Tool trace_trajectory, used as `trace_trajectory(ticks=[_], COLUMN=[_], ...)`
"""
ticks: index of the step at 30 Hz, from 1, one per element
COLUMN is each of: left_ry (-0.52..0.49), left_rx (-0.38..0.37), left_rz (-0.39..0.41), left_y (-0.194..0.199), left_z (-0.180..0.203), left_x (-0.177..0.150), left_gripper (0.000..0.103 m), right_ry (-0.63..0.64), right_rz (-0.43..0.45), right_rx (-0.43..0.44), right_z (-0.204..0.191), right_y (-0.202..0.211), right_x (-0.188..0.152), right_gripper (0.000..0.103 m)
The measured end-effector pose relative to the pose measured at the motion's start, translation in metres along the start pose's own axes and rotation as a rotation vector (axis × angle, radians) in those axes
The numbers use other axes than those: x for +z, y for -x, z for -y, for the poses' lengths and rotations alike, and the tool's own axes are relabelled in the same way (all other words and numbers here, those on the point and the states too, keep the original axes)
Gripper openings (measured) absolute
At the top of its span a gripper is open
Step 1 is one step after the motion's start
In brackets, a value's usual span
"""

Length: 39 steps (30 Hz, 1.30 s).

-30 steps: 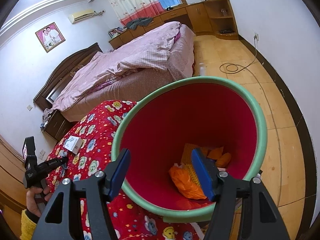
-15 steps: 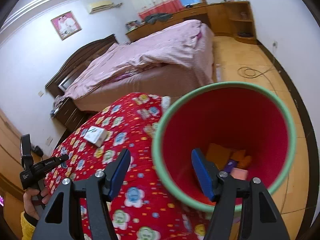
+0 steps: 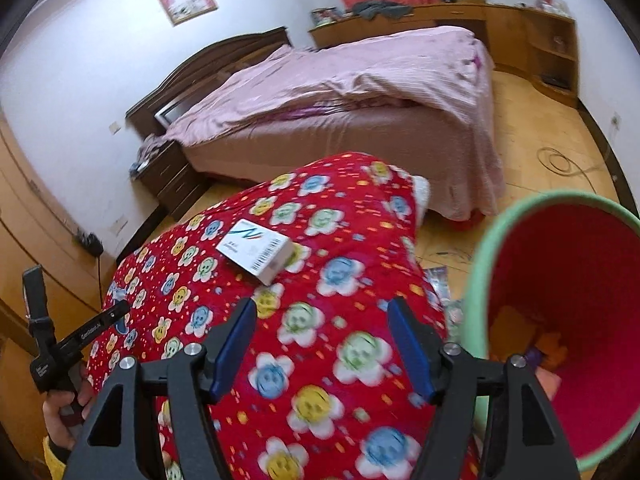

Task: Collect trash
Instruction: 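Grasp the blue tube with the left tool while the right tool reaches for the white box, then close the right tool on the white medicine box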

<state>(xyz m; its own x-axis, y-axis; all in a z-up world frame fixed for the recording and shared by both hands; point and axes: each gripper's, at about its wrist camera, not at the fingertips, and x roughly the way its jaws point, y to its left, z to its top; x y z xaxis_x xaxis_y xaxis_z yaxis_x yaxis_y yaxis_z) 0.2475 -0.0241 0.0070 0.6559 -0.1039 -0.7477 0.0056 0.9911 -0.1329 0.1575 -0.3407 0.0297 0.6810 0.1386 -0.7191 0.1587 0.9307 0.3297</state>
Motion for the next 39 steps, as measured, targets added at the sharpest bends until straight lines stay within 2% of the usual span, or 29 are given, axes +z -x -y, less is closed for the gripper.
trace_trajectory(ticks=[3, 10, 15, 22, 29, 32, 36, 39], left_ry=[0.016, 0.061, 0.078, 0.079, 0.074, 0.076, 0.082, 0.085], left_rx=[0.007, 0.014, -0.003, -0.006, -0.003, -0.002, -0.002, 0.000], left_rz=[0.002, -0.011, -0.015, -0.019, -0.022, -0.021, -0.020, -0.021], left_y=[-0.006, -0.020, -0.020, -0.021, -0.022, -0.022, -0.022, -0.023], left_z=[-0.006, -0.019, -0.023, -0.024, -0.025, -0.026, -0.028, -0.030], left_x=[-0.001, -0.008, -0.010, -0.012, -0.013, -0.014, -0.015, -0.015], left_gripper=[0.011, 0.011, 0.011, 0.011, 0.011, 0.011, 0.011, 0.011], right_ry=[0.028, 0.024, 0.043, 0.158, 0.229, 0.212, 0.190, 0.202], right_rz=[-0.004, -0.001, 0.011, -0.063, -0.104, -0.109, -0.063, -0.064], right_rx=[0.009, -0.032, -0.157, -0.226, -0.184, -0.149, -0.115, -0.080], right_z=[-0.012, -0.021, -0.022, -0.027, -0.048, -0.058, -0.076, -0.094], right_y=[-0.020, -0.067, -0.093, -0.127, -0.126, -0.118, -0.098, -0.093], right_x=[0.010, 0.038, 0.060, 0.062, 0.037, 0.027, 0.015, 0.005], right_gripper=[0.073, 0.073, 0.073, 0.073, 0.073, 0.073, 0.073, 0.073])
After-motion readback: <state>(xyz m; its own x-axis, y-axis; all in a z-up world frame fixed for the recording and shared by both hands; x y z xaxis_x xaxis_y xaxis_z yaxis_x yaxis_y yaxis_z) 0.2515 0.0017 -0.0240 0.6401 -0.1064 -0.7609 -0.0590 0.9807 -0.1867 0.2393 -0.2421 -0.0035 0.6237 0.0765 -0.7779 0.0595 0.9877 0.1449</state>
